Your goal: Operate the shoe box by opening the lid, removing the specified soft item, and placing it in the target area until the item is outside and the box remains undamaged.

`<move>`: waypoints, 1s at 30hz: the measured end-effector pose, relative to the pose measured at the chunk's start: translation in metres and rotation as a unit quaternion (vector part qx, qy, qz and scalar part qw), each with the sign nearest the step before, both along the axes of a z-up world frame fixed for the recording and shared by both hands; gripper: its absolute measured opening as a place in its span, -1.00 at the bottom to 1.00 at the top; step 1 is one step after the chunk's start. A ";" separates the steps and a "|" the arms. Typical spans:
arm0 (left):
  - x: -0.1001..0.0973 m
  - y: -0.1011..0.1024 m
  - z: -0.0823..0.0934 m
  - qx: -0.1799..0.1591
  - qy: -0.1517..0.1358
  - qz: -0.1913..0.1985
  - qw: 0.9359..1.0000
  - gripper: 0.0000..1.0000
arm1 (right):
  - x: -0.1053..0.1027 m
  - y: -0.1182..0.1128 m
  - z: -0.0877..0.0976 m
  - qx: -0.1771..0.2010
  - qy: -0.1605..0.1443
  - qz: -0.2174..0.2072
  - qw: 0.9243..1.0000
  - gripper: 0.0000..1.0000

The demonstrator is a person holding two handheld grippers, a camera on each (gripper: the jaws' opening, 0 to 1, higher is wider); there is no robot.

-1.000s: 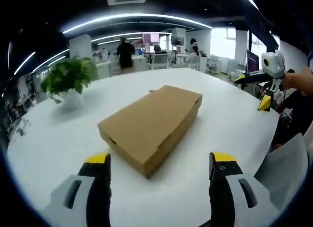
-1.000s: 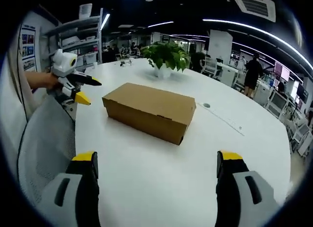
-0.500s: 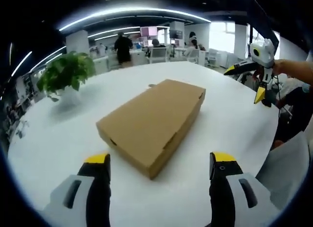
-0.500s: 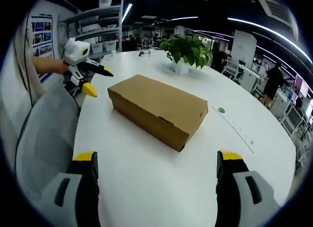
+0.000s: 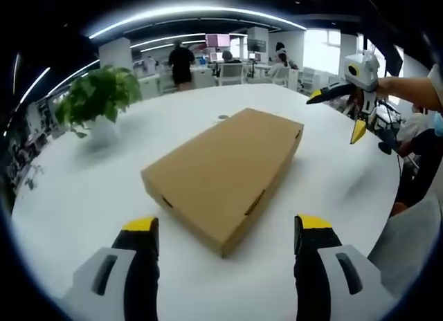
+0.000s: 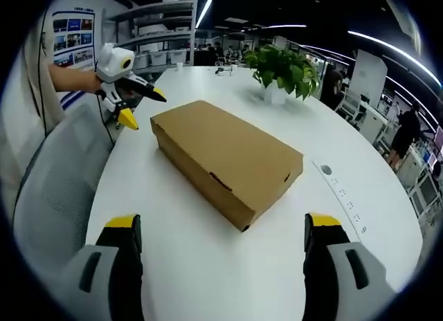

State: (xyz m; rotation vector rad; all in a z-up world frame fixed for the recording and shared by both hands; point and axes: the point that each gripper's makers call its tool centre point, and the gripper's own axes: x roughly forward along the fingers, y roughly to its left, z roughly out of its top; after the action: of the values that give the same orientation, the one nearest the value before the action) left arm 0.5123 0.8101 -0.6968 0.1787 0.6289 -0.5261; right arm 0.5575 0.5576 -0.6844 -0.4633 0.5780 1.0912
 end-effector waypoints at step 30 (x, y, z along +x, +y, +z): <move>0.017 -0.003 -0.032 0.009 0.002 0.052 0.999 0.08 | 0.061 0.029 -0.036 0.025 -0.005 -0.009 1.000 0.12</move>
State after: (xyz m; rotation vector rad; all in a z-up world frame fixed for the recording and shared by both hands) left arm 0.5294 0.8073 -0.7286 0.1611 0.6443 -0.4209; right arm 0.6183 0.5862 -0.7203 -0.4192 0.5451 1.0828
